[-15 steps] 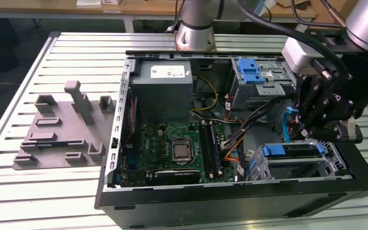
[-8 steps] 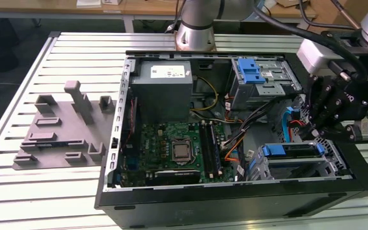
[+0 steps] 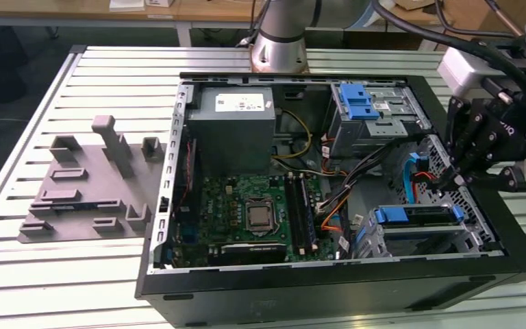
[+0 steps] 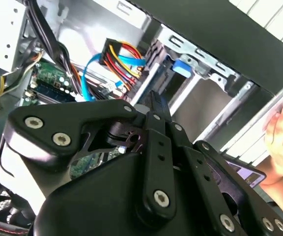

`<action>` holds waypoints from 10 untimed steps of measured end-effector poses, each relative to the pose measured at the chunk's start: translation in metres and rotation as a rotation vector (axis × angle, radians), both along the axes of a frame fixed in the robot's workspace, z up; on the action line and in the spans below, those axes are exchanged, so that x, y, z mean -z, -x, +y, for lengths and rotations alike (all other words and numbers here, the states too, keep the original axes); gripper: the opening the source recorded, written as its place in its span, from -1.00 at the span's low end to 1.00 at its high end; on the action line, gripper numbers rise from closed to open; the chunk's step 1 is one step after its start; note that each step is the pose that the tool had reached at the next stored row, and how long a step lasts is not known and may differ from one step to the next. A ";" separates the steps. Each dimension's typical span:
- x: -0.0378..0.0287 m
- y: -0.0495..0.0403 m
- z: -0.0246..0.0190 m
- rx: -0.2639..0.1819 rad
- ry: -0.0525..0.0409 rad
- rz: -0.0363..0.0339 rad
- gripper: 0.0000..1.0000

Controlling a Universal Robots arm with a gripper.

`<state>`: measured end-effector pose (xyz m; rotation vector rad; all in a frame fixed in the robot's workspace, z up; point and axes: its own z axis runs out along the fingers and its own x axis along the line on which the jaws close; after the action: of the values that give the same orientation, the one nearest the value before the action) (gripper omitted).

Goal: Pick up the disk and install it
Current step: 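Insert the first disk wire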

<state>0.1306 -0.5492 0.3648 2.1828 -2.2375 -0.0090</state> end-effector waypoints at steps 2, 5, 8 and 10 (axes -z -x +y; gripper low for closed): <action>0.0003 0.0000 0.0026 0.000 0.0001 0.0000 -0.79; 0.0007 0.0000 0.0041 0.000 -0.0008 0.0000 -0.79; 0.0007 0.0000 0.0042 0.000 -0.0022 0.0000 -0.79; 0.0008 -0.0001 0.0041 0.000 -0.0027 0.0000 -0.79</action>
<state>0.1306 -0.5450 0.3640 2.1842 -2.2387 -0.0120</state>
